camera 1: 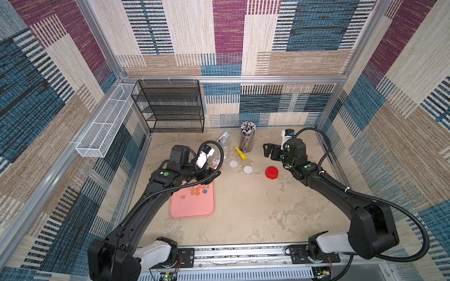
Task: Pour the candies out of the jar
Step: 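Pour the candies out of the jar onto the tray.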
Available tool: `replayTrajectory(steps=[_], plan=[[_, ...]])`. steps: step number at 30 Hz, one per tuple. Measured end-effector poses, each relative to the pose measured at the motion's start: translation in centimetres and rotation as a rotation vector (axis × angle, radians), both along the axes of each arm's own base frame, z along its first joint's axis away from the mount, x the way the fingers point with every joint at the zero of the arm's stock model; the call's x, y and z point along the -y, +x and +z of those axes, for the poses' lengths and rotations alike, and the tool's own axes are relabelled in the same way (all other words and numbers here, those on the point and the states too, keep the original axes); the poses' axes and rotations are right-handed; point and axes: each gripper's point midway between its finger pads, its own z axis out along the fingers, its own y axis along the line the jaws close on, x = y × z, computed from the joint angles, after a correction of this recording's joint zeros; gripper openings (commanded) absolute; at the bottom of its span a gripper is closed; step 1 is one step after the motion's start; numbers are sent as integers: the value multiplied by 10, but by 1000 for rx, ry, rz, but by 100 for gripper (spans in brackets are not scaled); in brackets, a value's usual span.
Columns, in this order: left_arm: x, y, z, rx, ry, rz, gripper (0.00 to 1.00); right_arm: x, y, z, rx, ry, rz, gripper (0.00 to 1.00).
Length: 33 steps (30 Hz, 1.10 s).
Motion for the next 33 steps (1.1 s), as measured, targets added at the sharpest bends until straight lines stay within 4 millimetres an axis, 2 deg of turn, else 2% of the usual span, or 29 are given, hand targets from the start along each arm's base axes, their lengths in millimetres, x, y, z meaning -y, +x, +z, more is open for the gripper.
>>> replayTrajectory(steps=[6,10,14,19,24,28,33], plan=[[-34,0,-26,-66,90,132,0,-3,-1,9,10,26,9,100],[-49,-4,-43,-132,132,206,0,-3,-2,5,4,27,15,100],[-60,-15,-64,-239,158,289,0,-5,-1,-7,-16,24,22,100],[-73,-32,-92,-401,207,378,0,-14,1,-35,-81,26,62,100],[-85,-45,-110,-501,248,467,0,-24,3,-57,-141,46,102,100],[-94,-42,-122,-559,307,513,0,-30,2,-60,-155,62,128,100],[-94,-30,-135,-660,371,518,0,-31,1,-59,-156,70,133,100]])
